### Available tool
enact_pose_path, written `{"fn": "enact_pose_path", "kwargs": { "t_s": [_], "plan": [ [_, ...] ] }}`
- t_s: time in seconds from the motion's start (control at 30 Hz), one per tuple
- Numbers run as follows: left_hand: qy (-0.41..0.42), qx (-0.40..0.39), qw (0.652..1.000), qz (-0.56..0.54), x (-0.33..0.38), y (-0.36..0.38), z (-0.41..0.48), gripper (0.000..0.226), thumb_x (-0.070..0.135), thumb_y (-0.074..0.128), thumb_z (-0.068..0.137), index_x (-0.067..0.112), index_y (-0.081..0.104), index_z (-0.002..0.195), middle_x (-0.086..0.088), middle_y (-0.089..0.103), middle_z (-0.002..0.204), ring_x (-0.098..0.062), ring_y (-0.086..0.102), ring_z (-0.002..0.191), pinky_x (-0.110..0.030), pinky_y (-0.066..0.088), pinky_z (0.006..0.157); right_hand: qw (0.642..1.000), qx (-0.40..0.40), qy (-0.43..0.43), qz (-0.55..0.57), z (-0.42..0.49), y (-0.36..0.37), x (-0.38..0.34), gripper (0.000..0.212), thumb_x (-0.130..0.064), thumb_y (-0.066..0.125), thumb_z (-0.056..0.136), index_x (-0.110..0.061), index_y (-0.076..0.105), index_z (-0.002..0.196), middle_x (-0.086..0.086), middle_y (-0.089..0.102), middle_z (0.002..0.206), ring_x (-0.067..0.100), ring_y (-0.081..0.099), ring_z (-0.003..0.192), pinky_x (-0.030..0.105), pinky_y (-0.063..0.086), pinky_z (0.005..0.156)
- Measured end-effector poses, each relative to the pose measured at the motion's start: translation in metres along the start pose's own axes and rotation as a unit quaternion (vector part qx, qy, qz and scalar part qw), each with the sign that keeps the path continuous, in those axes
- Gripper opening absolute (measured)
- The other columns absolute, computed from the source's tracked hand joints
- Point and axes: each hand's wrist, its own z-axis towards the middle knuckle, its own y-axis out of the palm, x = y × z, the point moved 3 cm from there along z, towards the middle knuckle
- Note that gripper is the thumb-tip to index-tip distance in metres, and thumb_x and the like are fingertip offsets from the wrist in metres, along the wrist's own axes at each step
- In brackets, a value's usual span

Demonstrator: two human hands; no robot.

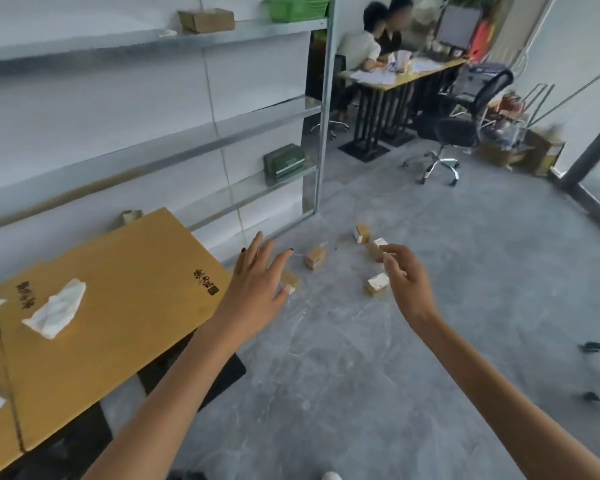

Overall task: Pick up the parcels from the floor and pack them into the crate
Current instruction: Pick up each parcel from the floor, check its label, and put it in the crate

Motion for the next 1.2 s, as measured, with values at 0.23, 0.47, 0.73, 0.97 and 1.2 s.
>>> {"fn": "enact_pose_path", "kwargs": {
  "t_s": [0.23, 0.47, 0.73, 0.97, 1.2],
  "plan": [
    [0.006, -0.008, 0.998, -0.058, 0.035, 0.023, 0.074, 0.054, 0.030, 0.046, 0.096, 0.023, 0.026, 0.145, 0.000, 0.017, 0.154, -0.017, -0.007, 0.146, -0.038, 0.010, 0.118, 0.998, 0.055, 0.024, 0.003, 0.064, -0.081, 0.018, 0.018, -0.010, 0.045, 0.096, -0.016, 0.059, 0.104, 0.006, 0.066, 0.097, 0.010, 0.056, 0.083, 0.003, 0.039, 0.062],
    [-0.028, -0.022, 0.996, -0.084, 0.003, 0.035, 0.129, 0.051, 0.025, 0.050, 0.094, 0.020, 0.033, 0.142, 0.000, 0.028, 0.151, -0.015, 0.004, 0.146, -0.040, 0.018, 0.118, 0.995, 0.079, 0.062, -0.013, 0.107, -0.113, 0.047, 0.018, -0.016, 0.045, 0.096, -0.022, 0.059, 0.105, -0.001, 0.070, 0.095, 0.014, 0.060, 0.092, 0.014, 0.041, 0.070],
    [-0.108, -0.046, 0.968, -0.222, -0.031, 0.080, 0.243, 0.046, 0.018, 0.052, 0.094, 0.018, 0.040, 0.138, -0.002, 0.041, 0.142, -0.018, 0.033, 0.134, -0.029, 0.028, 0.106, 0.991, 0.085, 0.098, -0.025, 0.216, -0.117, 0.087, 0.020, -0.013, 0.044, 0.097, -0.015, 0.061, 0.106, 0.007, 0.071, 0.096, 0.035, 0.061, 0.096, 0.040, 0.047, 0.078],
    [-0.192, -0.115, 0.920, -0.321, -0.041, 0.145, 0.359, 0.031, 0.020, 0.052, 0.094, 0.014, 0.053, 0.124, -0.004, 0.059, 0.121, -0.021, 0.053, 0.116, -0.027, 0.037, 0.094, 0.976, 0.099, 0.192, 0.029, 0.332, -0.101, 0.129, 0.022, -0.010, 0.040, 0.098, -0.007, 0.060, 0.106, 0.013, 0.066, 0.092, 0.009, 0.062, 0.079, 0.019, 0.041, 0.069],
    [-0.245, -0.226, 0.866, -0.373, -0.012, 0.218, 0.476, 0.026, 0.012, 0.052, 0.092, 0.005, 0.056, 0.117, -0.015, 0.062, 0.117, -0.010, 0.063, 0.084, -0.019, 0.043, 0.070, 0.956, 0.094, 0.275, 0.042, 0.420, -0.088, 0.183, 0.020, -0.011, 0.040, 0.098, -0.011, 0.060, 0.098, 0.013, 0.067, 0.091, 0.020, 0.060, 0.082, 0.025, 0.041, 0.070]
  ]
}}
